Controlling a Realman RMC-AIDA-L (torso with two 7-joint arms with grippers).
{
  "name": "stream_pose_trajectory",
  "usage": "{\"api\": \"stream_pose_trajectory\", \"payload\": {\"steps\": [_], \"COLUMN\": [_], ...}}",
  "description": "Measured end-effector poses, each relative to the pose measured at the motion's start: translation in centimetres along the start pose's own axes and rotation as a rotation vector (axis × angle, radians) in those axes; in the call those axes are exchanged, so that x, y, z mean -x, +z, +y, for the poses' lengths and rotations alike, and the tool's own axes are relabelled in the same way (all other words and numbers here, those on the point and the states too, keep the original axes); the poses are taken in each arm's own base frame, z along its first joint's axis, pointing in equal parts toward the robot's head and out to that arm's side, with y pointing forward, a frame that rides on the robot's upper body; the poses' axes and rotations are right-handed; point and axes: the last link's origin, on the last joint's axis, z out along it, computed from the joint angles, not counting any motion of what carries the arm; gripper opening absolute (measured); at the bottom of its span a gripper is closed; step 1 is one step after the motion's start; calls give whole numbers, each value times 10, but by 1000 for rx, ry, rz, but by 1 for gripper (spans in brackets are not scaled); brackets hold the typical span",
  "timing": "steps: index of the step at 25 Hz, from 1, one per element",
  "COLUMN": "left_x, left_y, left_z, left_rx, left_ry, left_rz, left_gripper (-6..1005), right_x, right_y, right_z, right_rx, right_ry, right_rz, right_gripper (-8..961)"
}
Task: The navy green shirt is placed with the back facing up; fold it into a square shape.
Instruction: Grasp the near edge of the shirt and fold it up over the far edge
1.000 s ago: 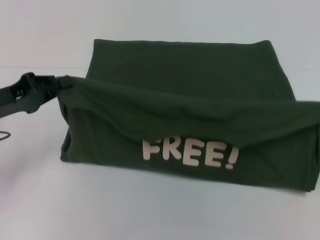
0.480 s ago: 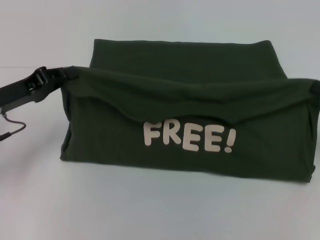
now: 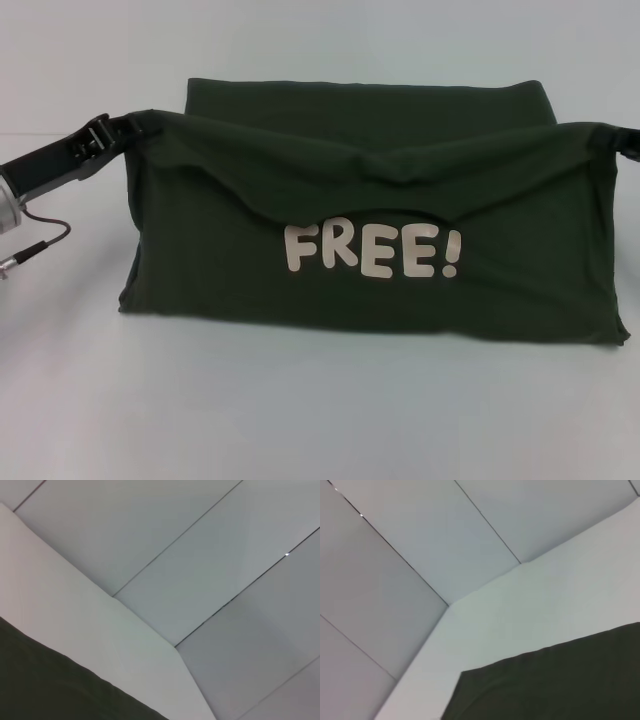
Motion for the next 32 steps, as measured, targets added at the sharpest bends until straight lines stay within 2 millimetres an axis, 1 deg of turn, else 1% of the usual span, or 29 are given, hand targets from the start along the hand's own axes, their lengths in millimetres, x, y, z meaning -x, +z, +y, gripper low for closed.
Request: {"api": "stream_pose_trajectory", "payload": {"steps": [3,10,17,25,32], "left_x": [1,4,14,22,25], "left_y": [3,11,20,41,53], "left_z": [-1,-2,-10,-8,-9], "left_rx": [-12,-28,-98,-155,-188], "left_ry": [18,21,18,80,112], "left_rz": [20,78,90,77,80], "left_gripper": [33,33,33,33,33], "right_x": [0,2,-6,-18,-17], "right_y": [7,17,24,35,40], "right_z": [0,-3,-11,-18,-19], "right_rx": [-25,-78,-147,-218,-258], "right_ry": [-15,-28,-5,23,17], "right_rz": [8,-5,-30,-65,-88], "right_gripper": [56,56,57,56,56]}}
